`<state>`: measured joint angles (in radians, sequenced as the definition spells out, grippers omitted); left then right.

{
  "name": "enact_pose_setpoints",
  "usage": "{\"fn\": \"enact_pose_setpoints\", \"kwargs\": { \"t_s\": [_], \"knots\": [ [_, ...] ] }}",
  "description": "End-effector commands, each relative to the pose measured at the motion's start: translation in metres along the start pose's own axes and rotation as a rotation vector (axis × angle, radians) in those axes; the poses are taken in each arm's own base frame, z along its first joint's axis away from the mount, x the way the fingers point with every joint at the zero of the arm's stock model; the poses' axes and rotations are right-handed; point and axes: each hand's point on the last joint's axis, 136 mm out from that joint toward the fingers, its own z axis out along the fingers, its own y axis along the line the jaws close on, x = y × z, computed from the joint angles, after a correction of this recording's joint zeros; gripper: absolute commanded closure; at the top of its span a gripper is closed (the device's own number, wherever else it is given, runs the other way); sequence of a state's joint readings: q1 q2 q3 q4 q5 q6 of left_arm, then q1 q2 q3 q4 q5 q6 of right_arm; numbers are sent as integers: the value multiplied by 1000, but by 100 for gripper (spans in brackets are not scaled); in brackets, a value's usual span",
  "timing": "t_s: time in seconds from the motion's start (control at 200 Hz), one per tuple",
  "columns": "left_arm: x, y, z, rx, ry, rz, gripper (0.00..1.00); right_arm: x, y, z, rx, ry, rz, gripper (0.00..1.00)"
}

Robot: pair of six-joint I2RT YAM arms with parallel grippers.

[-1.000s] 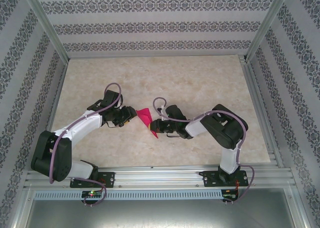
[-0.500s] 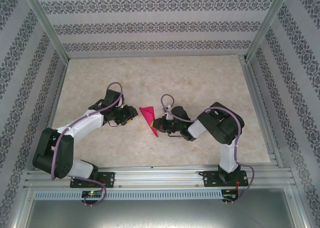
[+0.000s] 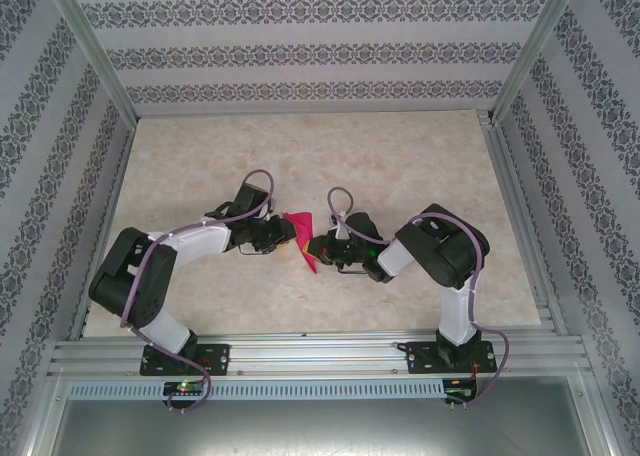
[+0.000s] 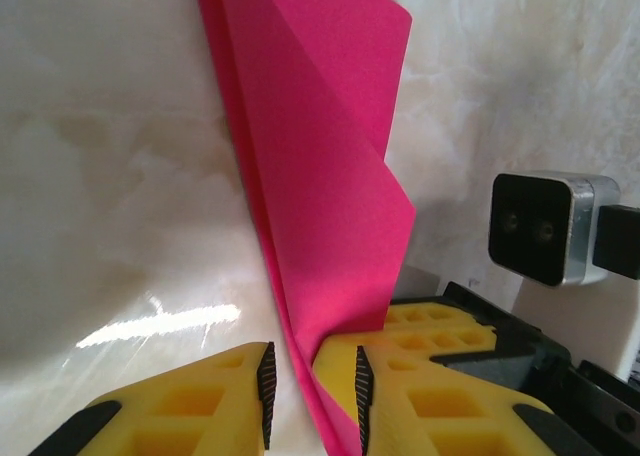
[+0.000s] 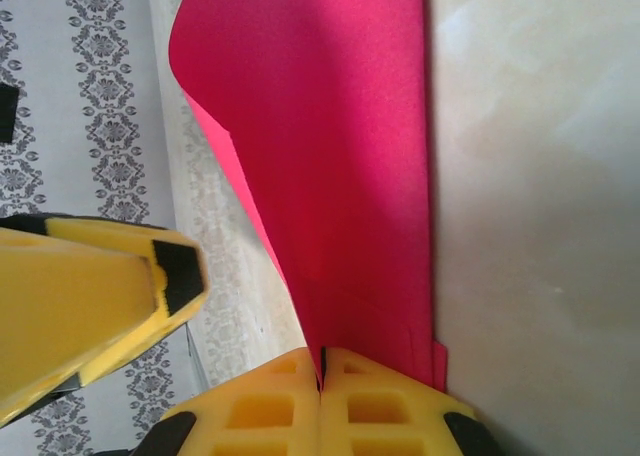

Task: Fold a paper plane with a square sheet of paper (pick it up from the middle)
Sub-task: Fold the wing for the fifth time at the center of the table.

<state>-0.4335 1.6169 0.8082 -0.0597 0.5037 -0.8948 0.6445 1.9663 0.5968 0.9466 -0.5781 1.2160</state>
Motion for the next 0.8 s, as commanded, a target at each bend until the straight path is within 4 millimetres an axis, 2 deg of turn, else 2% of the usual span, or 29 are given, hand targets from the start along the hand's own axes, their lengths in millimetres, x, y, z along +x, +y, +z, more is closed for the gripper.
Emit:
{"fn": "enact_pose_setpoints", "kwargs": {
  "t_s": [0.0,0.24,0.53,0.799],
  "knots": [
    [-14,-32,6,102,-34,58,69,2,-36,-6,102,-13,84,100],
    [-18,-41,17,152,-33,76,68,1,-40,-5,109,-13,96,100],
    [-19,-33,37,139,-2,72,68,1,-38,-6,104,-16,103,100],
    [-19,-32,36,119,4,92,68,-2,-32,-9,107,-17,93,90]
  ]
}}
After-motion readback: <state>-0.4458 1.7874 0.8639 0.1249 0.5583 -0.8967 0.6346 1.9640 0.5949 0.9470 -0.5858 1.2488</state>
